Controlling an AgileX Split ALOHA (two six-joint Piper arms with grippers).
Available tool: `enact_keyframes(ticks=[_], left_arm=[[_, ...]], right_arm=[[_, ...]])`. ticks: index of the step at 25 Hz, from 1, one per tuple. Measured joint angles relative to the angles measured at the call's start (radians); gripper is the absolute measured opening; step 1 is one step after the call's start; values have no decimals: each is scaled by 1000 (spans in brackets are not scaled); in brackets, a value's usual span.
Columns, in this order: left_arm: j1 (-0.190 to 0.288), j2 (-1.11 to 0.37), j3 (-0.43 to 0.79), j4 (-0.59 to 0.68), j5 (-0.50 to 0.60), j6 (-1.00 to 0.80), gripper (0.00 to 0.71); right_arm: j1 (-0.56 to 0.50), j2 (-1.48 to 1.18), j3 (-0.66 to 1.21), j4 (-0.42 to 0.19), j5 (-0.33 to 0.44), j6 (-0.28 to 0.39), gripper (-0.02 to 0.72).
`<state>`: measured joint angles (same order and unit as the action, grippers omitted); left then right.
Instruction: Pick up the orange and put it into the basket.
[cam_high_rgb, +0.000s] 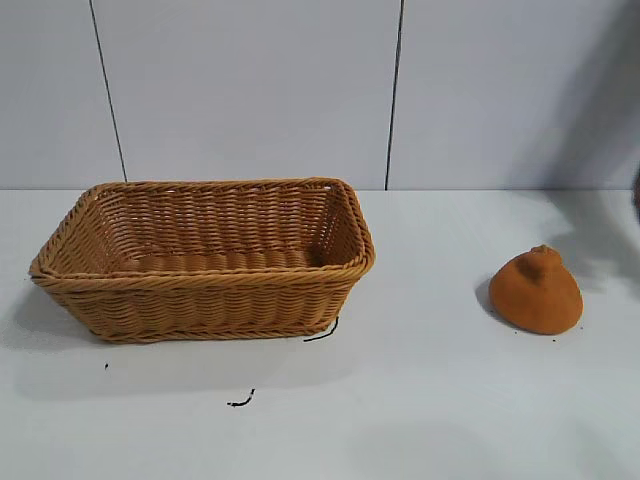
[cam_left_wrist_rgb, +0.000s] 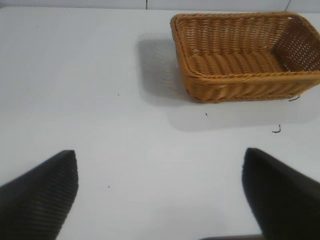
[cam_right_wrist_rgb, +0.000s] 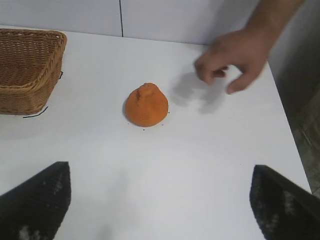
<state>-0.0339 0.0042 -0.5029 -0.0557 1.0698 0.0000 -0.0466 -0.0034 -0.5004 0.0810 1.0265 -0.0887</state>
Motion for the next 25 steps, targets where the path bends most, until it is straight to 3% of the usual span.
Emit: enact_keyframes(ticks=[7,11,15,25], left_arm=[[0,0,0,1,0,0,639],[0,0,0,1,0,0,639],[0,0,0,1,0,0,639],[0,0,0,1,0,0,639]], right_arm=[[0,5,-2,0,0,0,695],[0,142,-46,0,0,22,695],[0,412,-126,0,0,54,695],[0,1155,-440,1,-29,60,695]])
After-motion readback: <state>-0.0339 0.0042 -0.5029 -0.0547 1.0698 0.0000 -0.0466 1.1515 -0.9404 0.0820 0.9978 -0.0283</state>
